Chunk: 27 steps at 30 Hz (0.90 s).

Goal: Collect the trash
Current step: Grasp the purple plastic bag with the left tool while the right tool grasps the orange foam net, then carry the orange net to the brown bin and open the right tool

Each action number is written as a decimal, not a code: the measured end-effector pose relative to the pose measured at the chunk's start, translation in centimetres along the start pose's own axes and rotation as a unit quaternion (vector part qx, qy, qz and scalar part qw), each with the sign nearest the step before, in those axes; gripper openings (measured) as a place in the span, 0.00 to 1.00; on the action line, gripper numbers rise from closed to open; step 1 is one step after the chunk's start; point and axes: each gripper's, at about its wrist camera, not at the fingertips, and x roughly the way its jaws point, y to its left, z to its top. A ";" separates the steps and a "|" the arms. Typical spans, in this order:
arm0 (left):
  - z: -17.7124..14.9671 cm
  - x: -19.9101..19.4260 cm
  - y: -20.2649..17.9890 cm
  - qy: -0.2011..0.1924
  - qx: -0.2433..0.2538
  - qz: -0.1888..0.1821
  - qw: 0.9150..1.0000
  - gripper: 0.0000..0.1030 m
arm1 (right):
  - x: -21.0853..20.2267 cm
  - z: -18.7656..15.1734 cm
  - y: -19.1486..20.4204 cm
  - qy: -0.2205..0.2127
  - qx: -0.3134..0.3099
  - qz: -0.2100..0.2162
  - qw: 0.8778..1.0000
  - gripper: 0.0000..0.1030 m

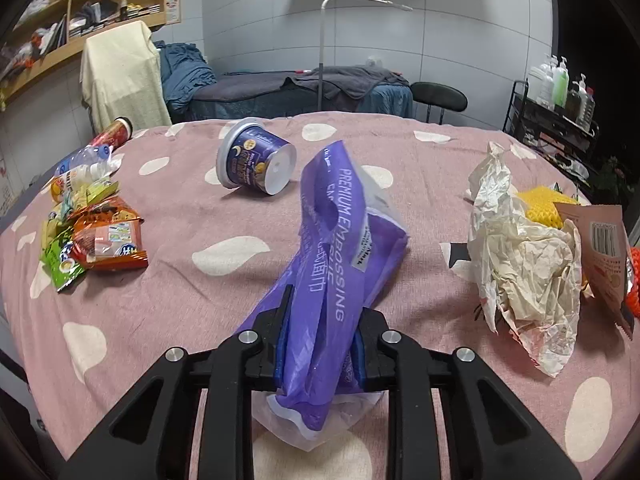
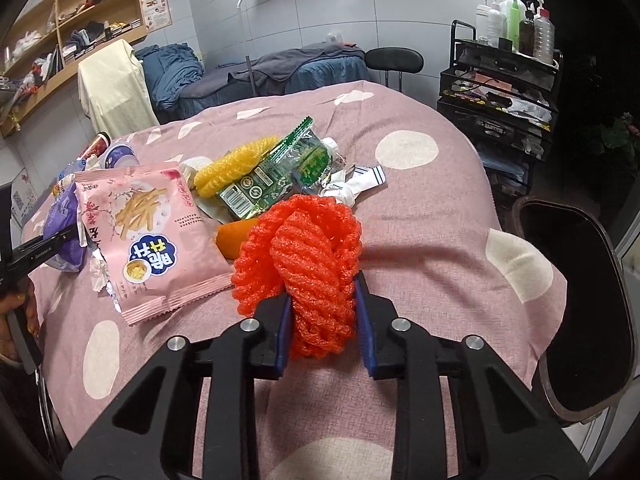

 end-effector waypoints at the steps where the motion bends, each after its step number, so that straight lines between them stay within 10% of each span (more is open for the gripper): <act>1: 0.0 -0.3 0.0 -0.004 -0.004 0.001 1.000 0.19 | -0.2 0.0 0.0 -0.004 0.001 0.001 1.000 0.26; 12: 1.9 -7.2 -1.6 -0.116 -0.028 -0.011 0.993 0.16 | -3.9 -0.2 -1.5 -0.069 0.036 -0.006 0.997 0.25; 27: 4.0 -9.9 -15.9 -0.158 0.075 -0.224 0.959 0.16 | -8.2 -0.8 -13.0 -0.116 0.156 -0.128 0.973 0.25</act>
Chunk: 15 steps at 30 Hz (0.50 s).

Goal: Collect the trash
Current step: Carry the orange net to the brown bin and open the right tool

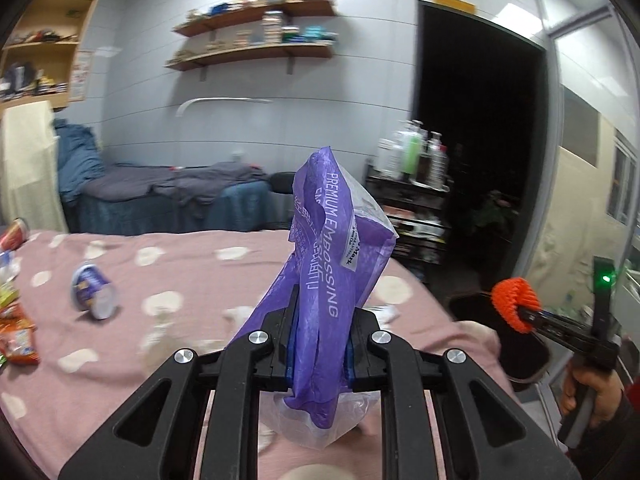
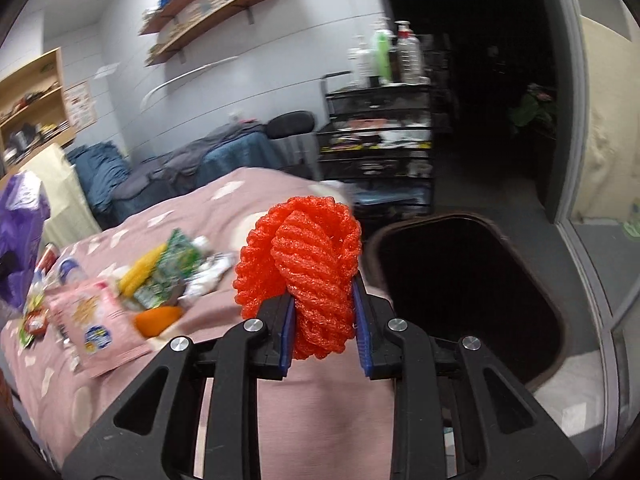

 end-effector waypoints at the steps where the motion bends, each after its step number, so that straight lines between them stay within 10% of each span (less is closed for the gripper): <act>1: -0.1 0.6 -1.0 0.004 0.006 -0.017 1.000 0.16 | 0.3 0.0 -0.8 0.003 0.007 -0.011 1.000 0.25; 15: -1.6 7.4 -10.5 0.092 0.070 -0.154 0.981 0.16 | 6.3 -2.0 -10.3 0.088 0.082 -0.115 0.986 0.27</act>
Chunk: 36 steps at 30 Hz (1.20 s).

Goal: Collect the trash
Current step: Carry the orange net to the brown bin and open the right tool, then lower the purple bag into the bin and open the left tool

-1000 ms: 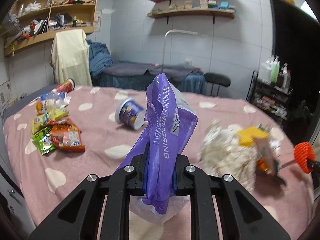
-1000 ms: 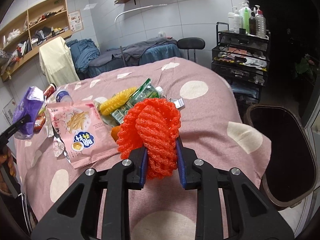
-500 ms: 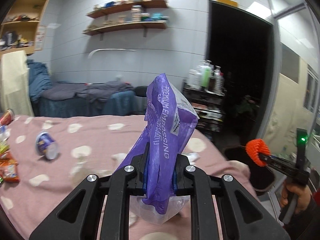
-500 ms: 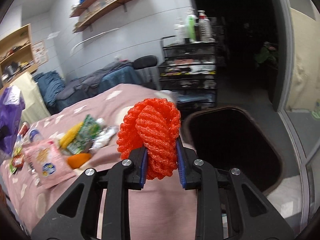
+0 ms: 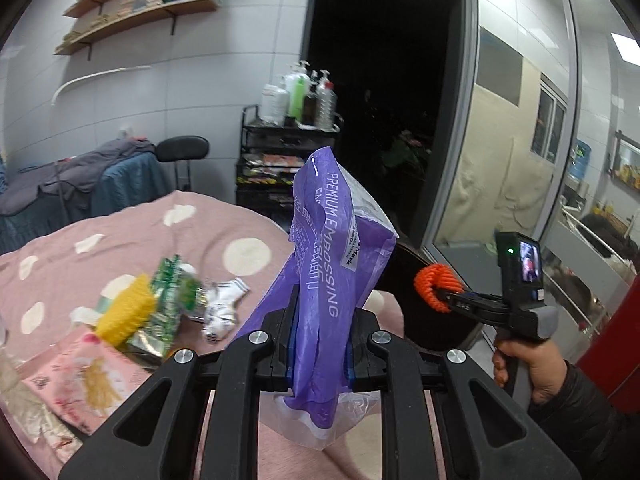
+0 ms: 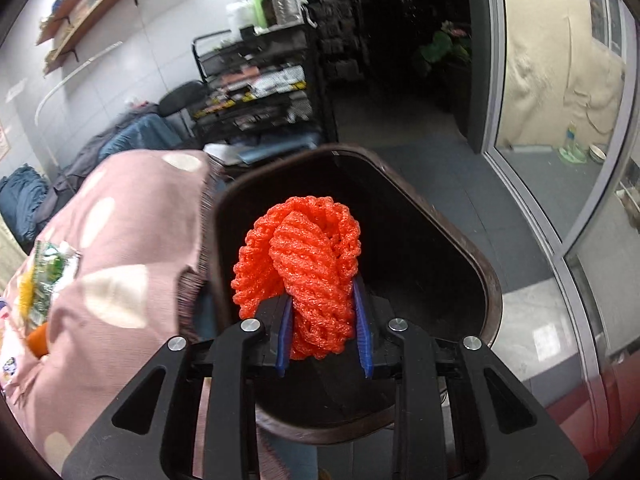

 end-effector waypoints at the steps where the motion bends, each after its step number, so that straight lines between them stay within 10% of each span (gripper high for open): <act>1: -0.1 0.5 -0.5 0.005 0.004 -0.006 1.000 0.17 | 0.4 -0.2 -0.2 0.007 0.001 -0.002 1.000 0.30; 6: -0.5 2.5 -2.5 0.033 0.017 -0.035 0.999 0.16 | 1.5 -1.0 -1.3 0.016 0.017 -0.014 1.000 0.64; 36: 0.6 17.2 -12.9 0.202 0.055 -0.126 0.970 0.16 | -6.2 -3.9 -7.2 -0.047 0.061 -0.081 0.994 0.72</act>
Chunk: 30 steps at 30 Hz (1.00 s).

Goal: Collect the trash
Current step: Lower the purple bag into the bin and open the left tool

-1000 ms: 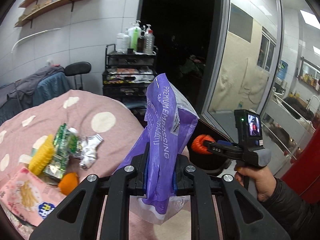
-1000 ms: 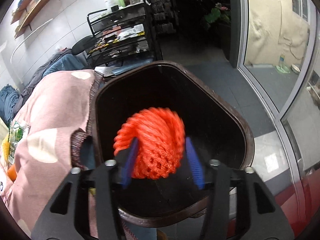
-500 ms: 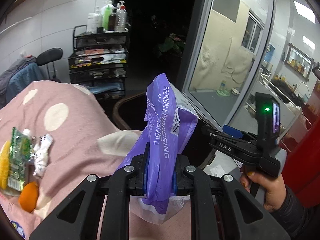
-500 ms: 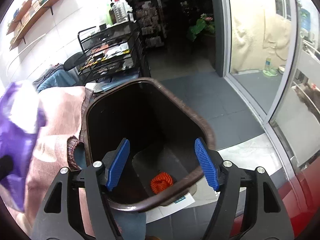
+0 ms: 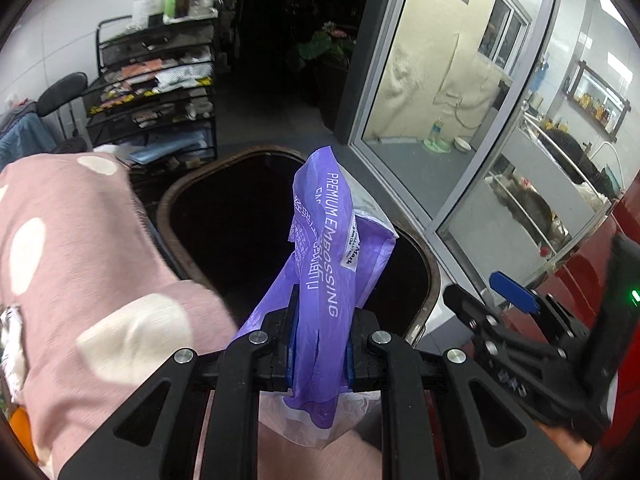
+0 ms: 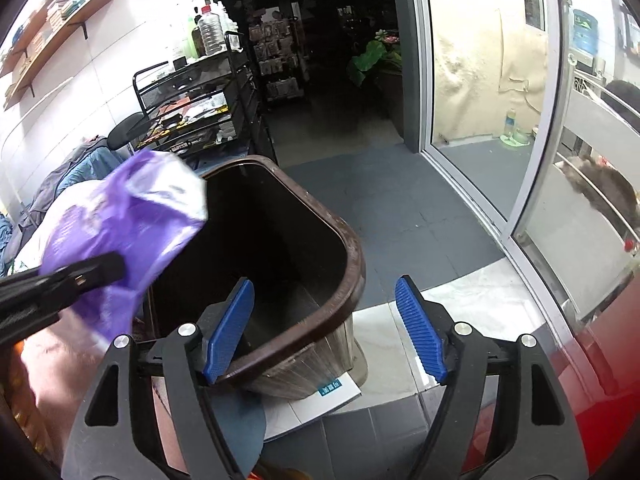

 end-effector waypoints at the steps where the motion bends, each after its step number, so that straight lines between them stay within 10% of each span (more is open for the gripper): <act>1: 0.2 0.4 -0.1 0.006 -0.002 0.000 1.000 0.16 | 0.0 -0.1 -0.1 0.001 0.001 -0.001 1.000 0.72; 7: 1.2 2.6 -0.6 0.026 -0.010 -0.003 1.000 0.18 | 0.1 -0.3 -0.8 0.003 0.008 -0.006 1.000 0.73; 15: 1.4 2.0 -0.4 -0.011 -0.018 0.007 1.000 0.78 | 0.7 -0.5 -1.1 0.008 0.014 -0.008 1.000 0.77; 30: 0.8 -3.7 0.5 -0.085 -0.027 0.021 0.996 0.92 | -0.3 -0.5 0.6 -0.005 -0.006 0.021 1.000 0.83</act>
